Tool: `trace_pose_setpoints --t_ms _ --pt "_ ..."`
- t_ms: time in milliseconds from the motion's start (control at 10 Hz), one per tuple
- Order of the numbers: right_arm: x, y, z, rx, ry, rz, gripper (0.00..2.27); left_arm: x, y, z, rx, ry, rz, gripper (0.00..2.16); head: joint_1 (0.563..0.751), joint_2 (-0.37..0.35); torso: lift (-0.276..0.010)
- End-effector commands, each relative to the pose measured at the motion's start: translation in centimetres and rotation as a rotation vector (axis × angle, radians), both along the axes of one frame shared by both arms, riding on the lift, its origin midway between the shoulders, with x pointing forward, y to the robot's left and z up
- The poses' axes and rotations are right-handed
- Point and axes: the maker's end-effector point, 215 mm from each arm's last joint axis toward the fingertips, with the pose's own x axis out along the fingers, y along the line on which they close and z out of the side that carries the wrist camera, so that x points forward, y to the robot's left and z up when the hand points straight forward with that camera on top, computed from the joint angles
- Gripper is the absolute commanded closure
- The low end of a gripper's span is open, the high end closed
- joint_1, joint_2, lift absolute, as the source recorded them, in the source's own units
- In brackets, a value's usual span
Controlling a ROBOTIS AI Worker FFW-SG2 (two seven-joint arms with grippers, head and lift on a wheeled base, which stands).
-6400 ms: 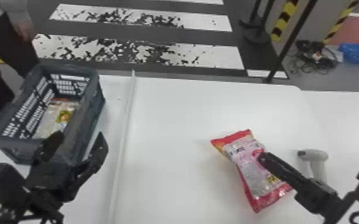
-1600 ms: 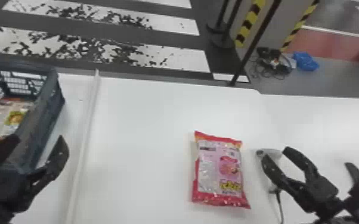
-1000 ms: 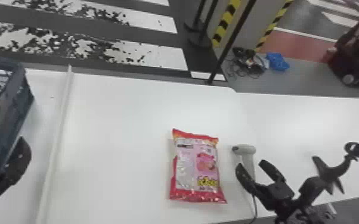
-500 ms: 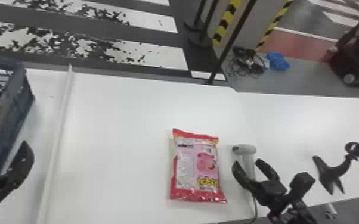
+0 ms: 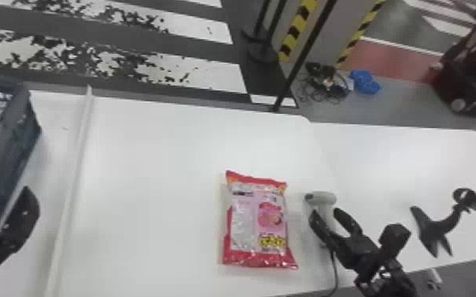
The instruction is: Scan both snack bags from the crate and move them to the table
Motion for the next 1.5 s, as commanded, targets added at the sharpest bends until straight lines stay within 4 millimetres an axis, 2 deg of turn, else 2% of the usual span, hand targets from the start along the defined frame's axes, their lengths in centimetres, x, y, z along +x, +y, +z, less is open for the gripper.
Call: trace_pose_setpoints --t_ms 0,400,500,600,800,900,1000,1200,1400 --pt "-0.3 0.0 -1.4 0.027 0.047 -0.007 2.25 -0.1 0.0 0.1 -0.002 -0.005 0.002 0.07 0.695 -0.350 -0.087" --pt "-1.2 -0.3 -1.1 0.057 0.022 -0.039 2.25 -0.3 -0.2 0.2 -0.007 -0.012 0.002 0.07 0.695 -0.350 -0.087" --pt "-1.6 -0.6 -0.3 0.062 -0.002 -0.064 2.25 -0.3 -0.2 0.3 -0.008 -0.013 -0.001 0.07 0.695 -0.350 -0.087" --pt "-2.1 -0.2 1.3 0.072 -0.036 -0.082 2.25 -0.3 -0.3 0.3 -0.010 -0.013 -0.002 0.07 0.695 -0.350 -0.087" --pt "-4.2 2.7 4.0 0.164 -0.062 -0.117 2.25 -0.2 -0.7 0.2 -0.012 -0.011 -0.008 0.07 0.695 -0.350 -0.087" --pt "-4.8 4.5 4.8 0.196 -0.065 -0.109 2.25 -0.3 -0.8 0.1 -0.013 -0.009 -0.011 0.07 0.695 -0.350 -0.087" --pt "-4.8 5.5 6.3 0.189 -0.082 -0.083 2.25 -0.2 -1.2 -0.1 -0.016 -0.006 -0.015 0.07 0.695 -0.350 -0.087" --pt "-4.5 7.7 6.8 0.195 -0.079 -0.059 2.25 -0.2 -1.6 -0.4 -0.016 -0.001 -0.025 0.07 0.695 -0.350 -0.087" --pt "-3.9 12.3 6.2 0.193 -0.060 0.001 2.25 -0.1 -1.7 -0.7 -0.015 0.003 -0.030 0.07 0.695 -0.319 -0.087"
